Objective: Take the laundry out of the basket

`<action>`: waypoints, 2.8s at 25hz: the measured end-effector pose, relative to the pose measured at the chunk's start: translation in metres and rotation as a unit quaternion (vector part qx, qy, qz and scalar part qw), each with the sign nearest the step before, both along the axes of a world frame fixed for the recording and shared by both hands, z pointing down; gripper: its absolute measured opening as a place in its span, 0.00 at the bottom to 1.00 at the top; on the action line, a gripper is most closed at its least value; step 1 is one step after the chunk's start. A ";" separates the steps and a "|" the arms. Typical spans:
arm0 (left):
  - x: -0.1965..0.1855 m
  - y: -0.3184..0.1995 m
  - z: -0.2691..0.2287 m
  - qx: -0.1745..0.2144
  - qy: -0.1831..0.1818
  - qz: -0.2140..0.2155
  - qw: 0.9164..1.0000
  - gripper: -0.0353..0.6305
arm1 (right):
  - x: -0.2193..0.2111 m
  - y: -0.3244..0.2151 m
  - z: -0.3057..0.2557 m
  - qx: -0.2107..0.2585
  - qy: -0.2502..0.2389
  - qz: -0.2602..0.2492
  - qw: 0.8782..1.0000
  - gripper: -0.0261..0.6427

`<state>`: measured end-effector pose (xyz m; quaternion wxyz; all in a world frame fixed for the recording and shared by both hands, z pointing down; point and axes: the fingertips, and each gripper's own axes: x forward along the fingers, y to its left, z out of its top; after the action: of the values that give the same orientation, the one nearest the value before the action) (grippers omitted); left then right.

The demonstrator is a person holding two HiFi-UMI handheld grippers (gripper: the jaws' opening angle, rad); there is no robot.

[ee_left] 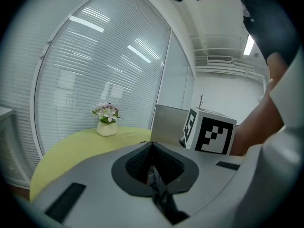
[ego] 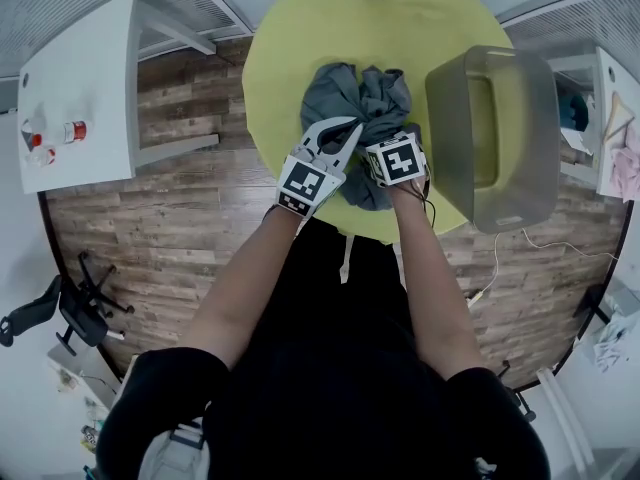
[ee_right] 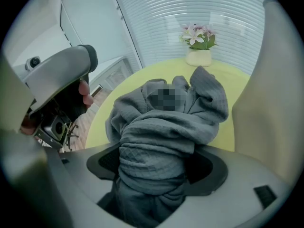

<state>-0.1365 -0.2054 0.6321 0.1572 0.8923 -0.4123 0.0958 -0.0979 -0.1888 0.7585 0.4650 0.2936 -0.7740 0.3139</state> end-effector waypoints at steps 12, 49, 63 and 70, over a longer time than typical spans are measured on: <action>-0.005 0.000 0.013 -0.013 -0.001 -0.016 1.000 0.06 | -0.001 -0.002 0.008 0.003 0.010 -0.001 1.000 0.61; 0.035 0.078 -0.157 0.046 0.011 0.061 0.997 0.06 | 0.054 0.045 -0.232 0.214 -0.133 0.001 0.968 0.62; 0.058 0.099 -0.231 0.093 0.027 0.049 0.994 0.06 | 0.083 0.058 -0.356 0.358 -0.291 0.009 0.887 0.58; 0.067 0.095 -0.261 0.115 0.044 0.035 0.992 0.06 | 0.096 0.057 -0.408 0.425 -0.321 -0.002 0.846 0.43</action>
<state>-0.0696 -0.1104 0.3714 0.0682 0.9215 -0.3821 0.0138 -0.0022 -0.1315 0.3503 0.0210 0.3440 -0.9383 0.0295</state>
